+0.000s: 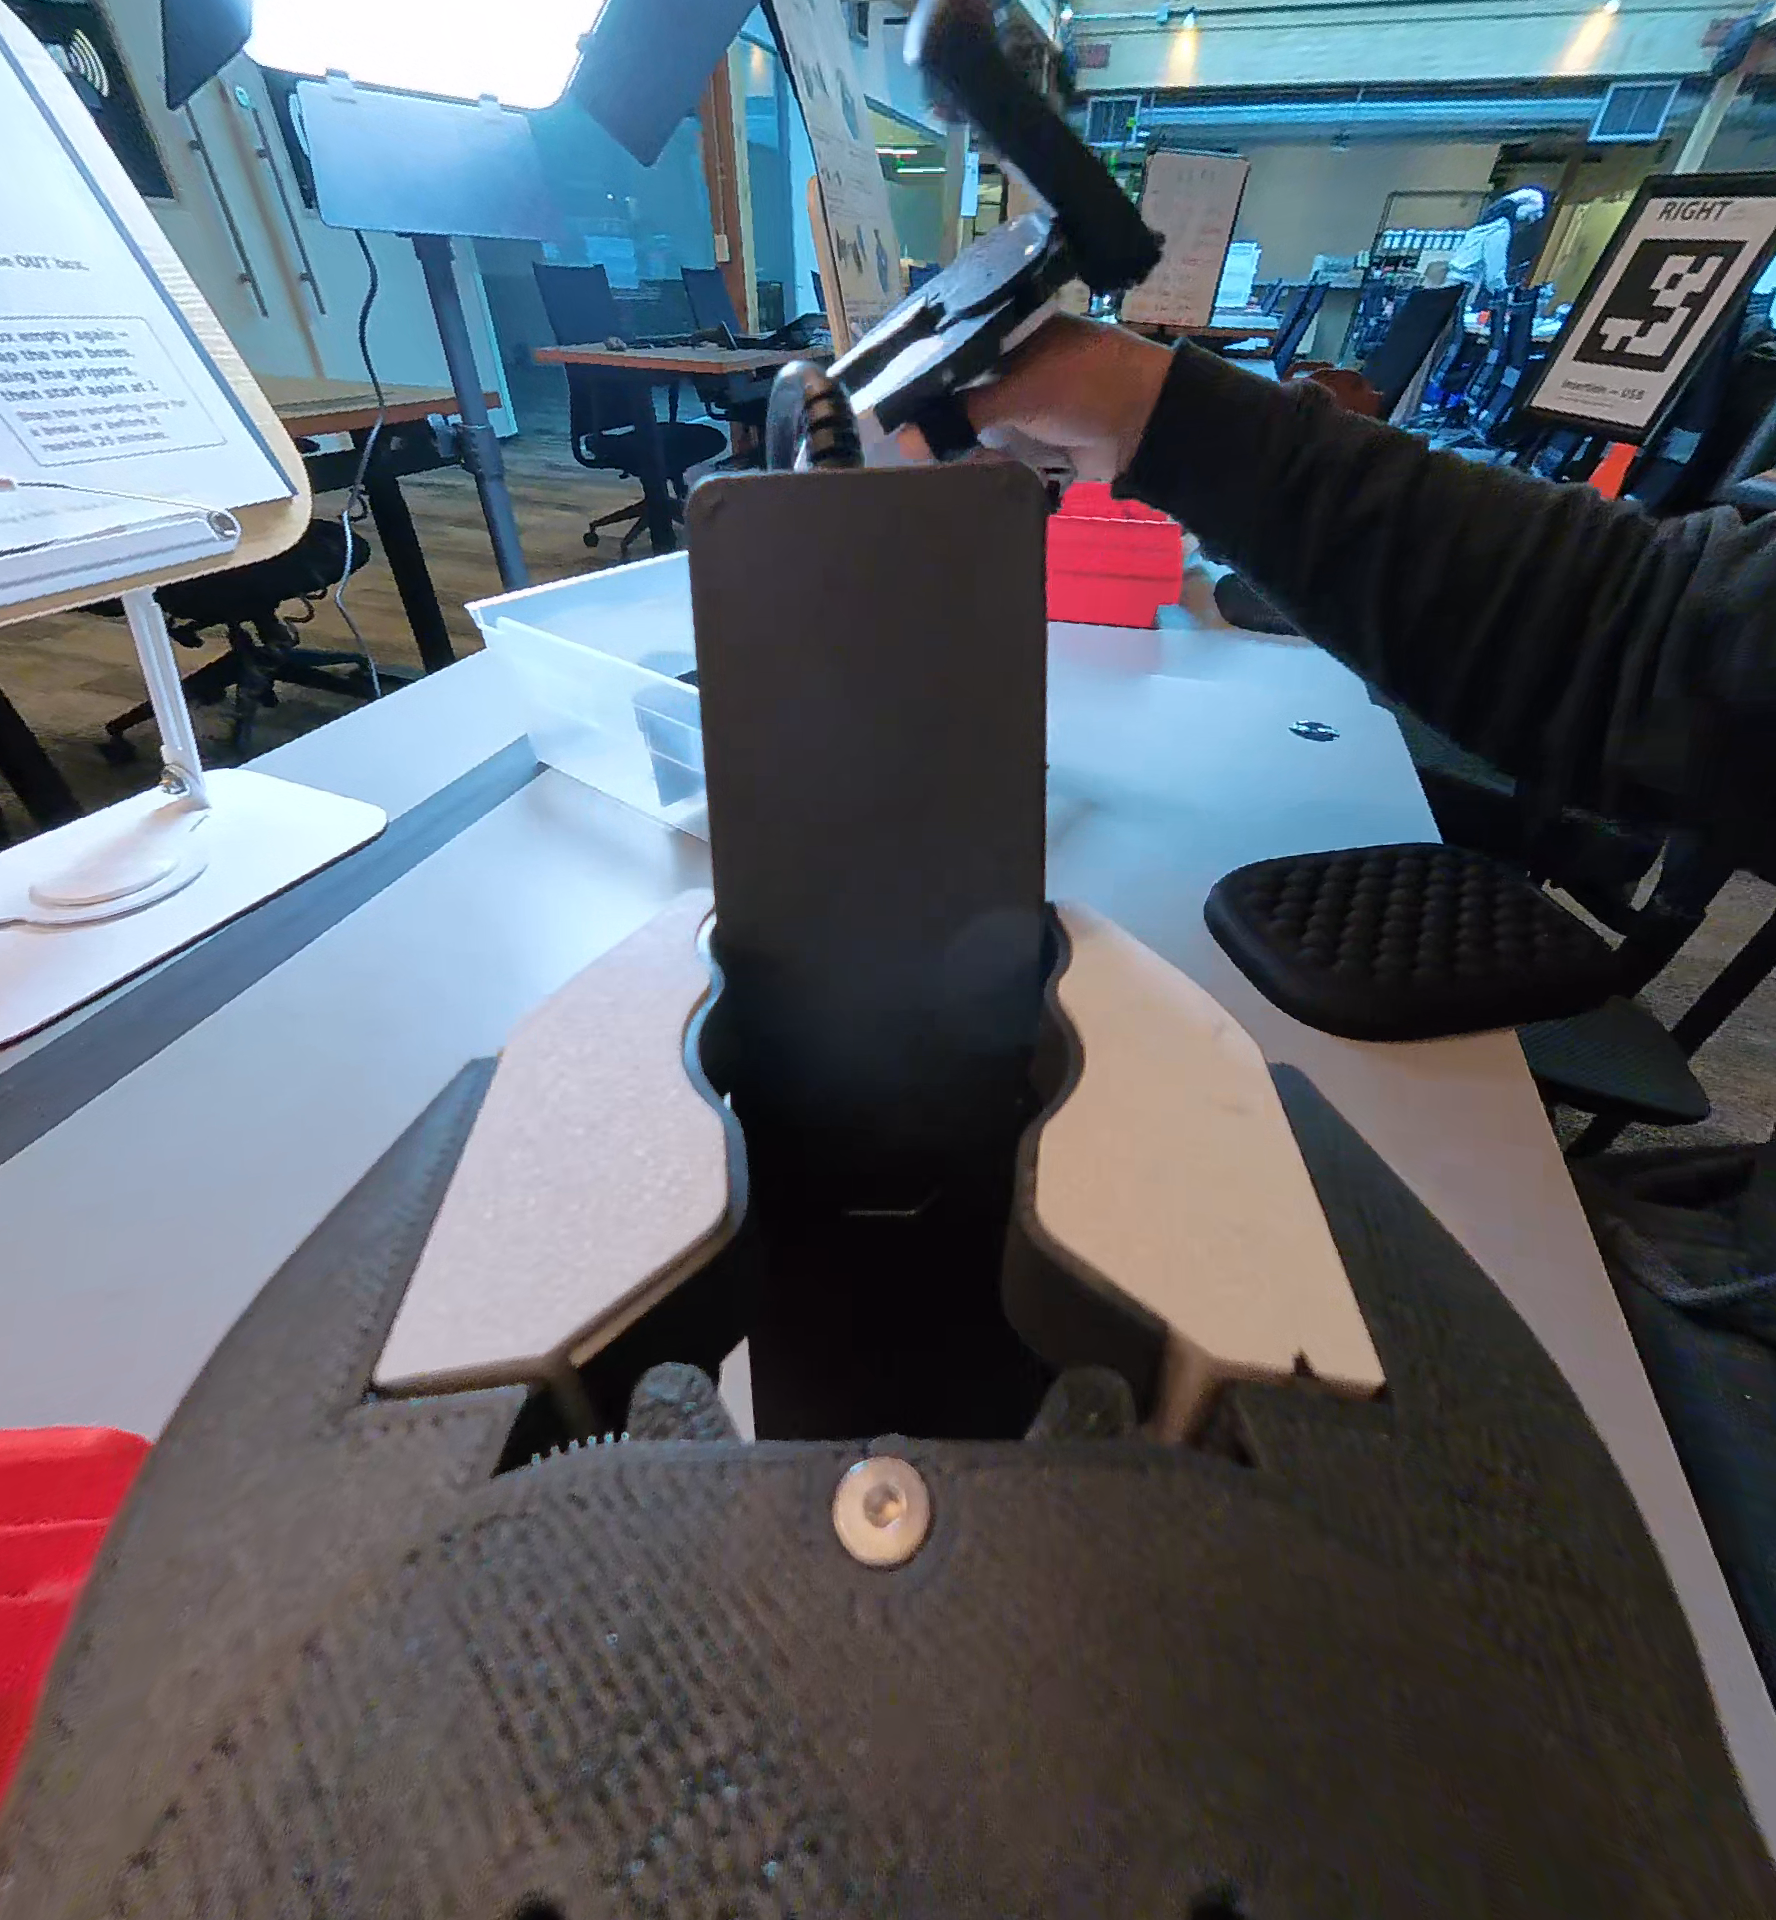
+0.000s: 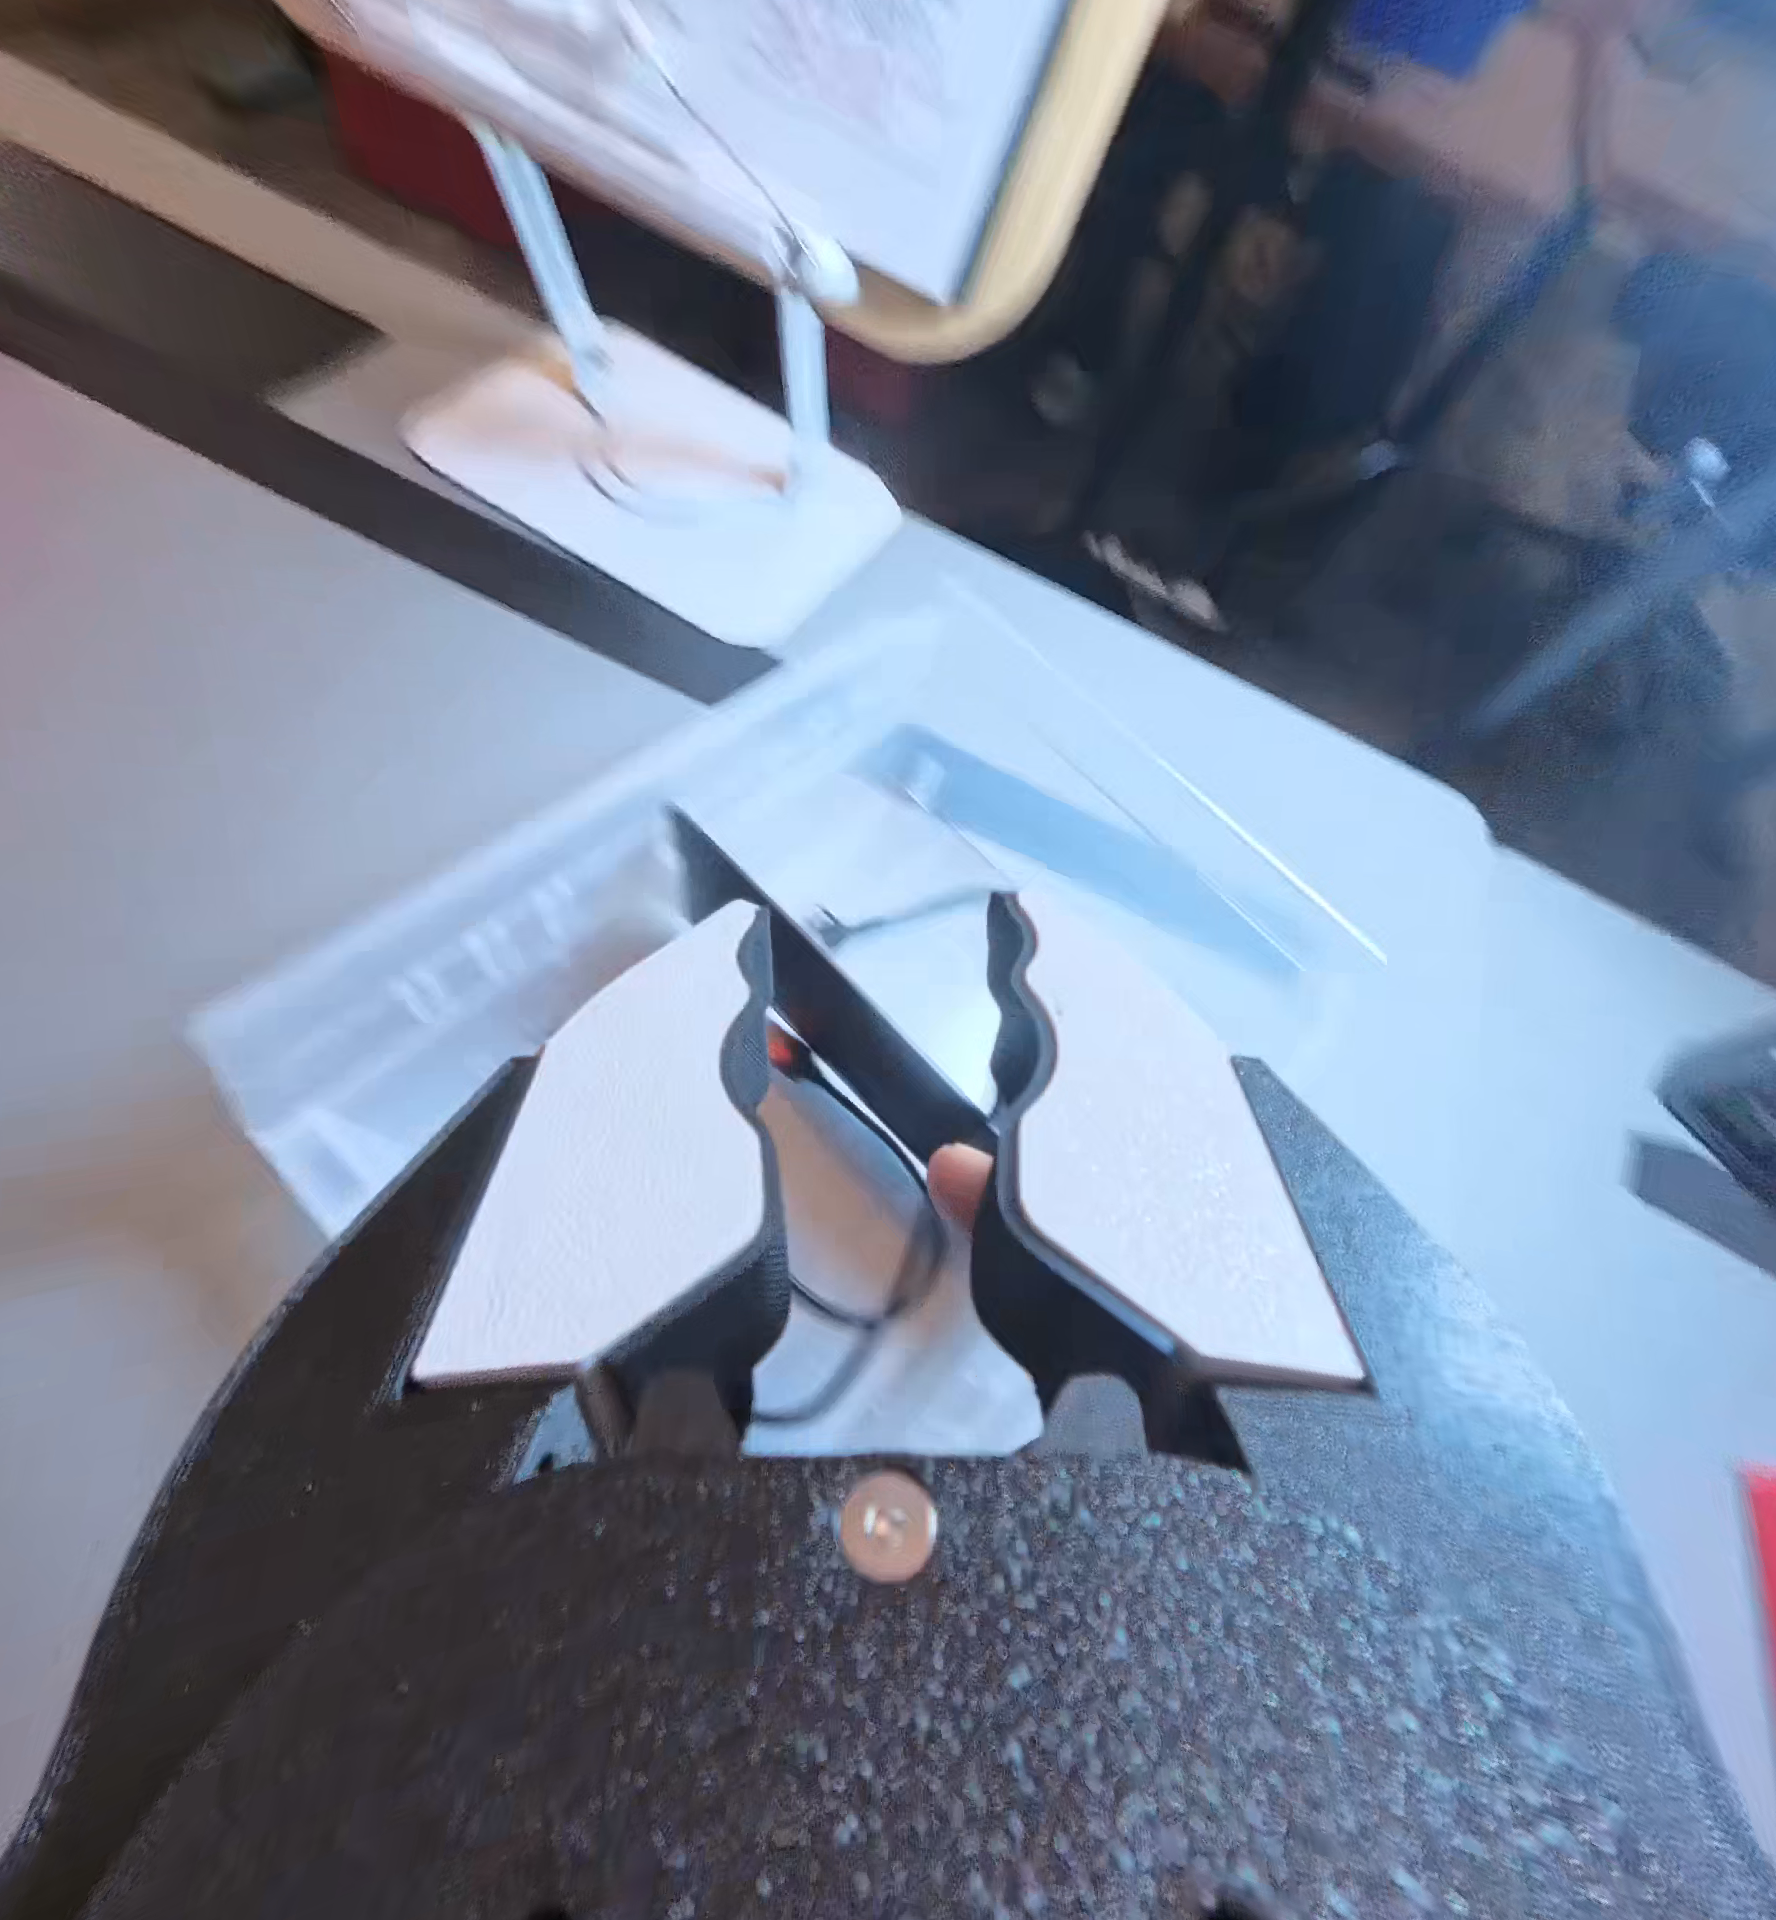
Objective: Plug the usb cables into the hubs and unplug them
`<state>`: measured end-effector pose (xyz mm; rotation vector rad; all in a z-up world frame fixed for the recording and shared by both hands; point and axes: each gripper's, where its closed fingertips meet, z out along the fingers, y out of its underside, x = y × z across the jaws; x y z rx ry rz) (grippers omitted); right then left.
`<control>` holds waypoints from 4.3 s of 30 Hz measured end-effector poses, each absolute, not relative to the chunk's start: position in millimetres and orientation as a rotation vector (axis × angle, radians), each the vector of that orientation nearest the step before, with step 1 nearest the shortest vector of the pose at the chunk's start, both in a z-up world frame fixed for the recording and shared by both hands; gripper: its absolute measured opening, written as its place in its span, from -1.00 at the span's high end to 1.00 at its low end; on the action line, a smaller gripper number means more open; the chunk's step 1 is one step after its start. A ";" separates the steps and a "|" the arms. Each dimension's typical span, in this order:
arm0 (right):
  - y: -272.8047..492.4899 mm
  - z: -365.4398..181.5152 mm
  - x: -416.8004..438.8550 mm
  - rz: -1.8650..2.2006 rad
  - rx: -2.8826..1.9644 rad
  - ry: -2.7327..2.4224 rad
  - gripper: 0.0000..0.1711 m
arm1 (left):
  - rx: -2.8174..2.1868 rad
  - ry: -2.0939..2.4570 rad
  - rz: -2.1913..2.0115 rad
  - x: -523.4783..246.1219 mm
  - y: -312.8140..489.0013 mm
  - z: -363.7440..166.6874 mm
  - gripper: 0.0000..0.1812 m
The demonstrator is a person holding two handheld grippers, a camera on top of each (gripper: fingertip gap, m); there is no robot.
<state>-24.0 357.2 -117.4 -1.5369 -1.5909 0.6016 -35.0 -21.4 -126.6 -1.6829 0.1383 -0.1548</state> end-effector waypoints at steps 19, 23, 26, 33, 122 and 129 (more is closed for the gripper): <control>232.6 -196.2 -25.8 0.502 -0.996 -2.284 0.36 | -1.600 0.150 -0.327 -22.0 -20.0 -121.4 0.39; 119.0 -96.3 -4.8 1.251 -0.736 -2.062 0.52 | -1.522 0.169 -0.420 -15.3 -24.6 -109.0 0.38; 43.3 -71.0 30.4 1.459 -0.505 -2.083 0.71 | -1.511 0.171 -0.433 -14.7 -24.9 -108.1 0.38; -8.2 -132.2 2.2 1.130 -0.597 -2.301 0.72 | -1.535 0.274 -0.425 1.0 -25.3 -115.3 0.39; 12.5 -200.6 -26.3 1.243 -0.575 -2.269 0.90 | -1.728 -0.143 -0.160 -74.1 -35.1 -137.0 0.39; 4.4 -123.7 4.4 1.637 -0.468 -1.897 0.90 | -1.660 -0.051 -0.488 -41.5 -28.8 -135.8 0.40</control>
